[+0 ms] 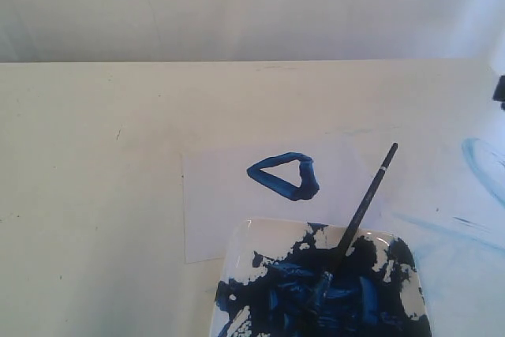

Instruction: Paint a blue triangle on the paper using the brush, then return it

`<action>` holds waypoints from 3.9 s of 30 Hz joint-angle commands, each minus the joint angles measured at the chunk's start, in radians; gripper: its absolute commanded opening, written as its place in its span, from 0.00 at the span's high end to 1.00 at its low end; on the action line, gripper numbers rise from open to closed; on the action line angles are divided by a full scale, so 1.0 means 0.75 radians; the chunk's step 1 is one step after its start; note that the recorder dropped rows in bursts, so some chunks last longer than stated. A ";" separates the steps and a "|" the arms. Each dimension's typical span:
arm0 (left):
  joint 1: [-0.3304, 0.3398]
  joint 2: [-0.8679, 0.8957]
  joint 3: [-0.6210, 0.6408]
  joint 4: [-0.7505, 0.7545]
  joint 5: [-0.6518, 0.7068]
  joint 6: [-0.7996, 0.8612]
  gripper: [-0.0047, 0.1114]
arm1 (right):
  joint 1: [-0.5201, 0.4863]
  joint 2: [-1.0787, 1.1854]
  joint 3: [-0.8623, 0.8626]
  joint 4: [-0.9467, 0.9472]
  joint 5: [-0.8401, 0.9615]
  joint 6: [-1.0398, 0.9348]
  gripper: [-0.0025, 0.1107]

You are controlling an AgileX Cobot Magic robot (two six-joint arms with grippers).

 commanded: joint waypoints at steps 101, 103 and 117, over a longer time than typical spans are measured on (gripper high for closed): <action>0.001 -0.014 0.004 0.012 0.008 0.004 0.96 | 0.314 -1.179 0.785 -1.316 -0.101 0.969 0.98; 0.001 -0.014 0.004 0.012 0.008 0.004 0.96 | 0.314 -1.179 0.785 -1.316 -0.101 0.969 0.98; 0.001 -0.014 0.004 0.012 0.008 0.004 0.96 | 0.314 -1.179 0.785 -1.316 -0.103 0.970 0.98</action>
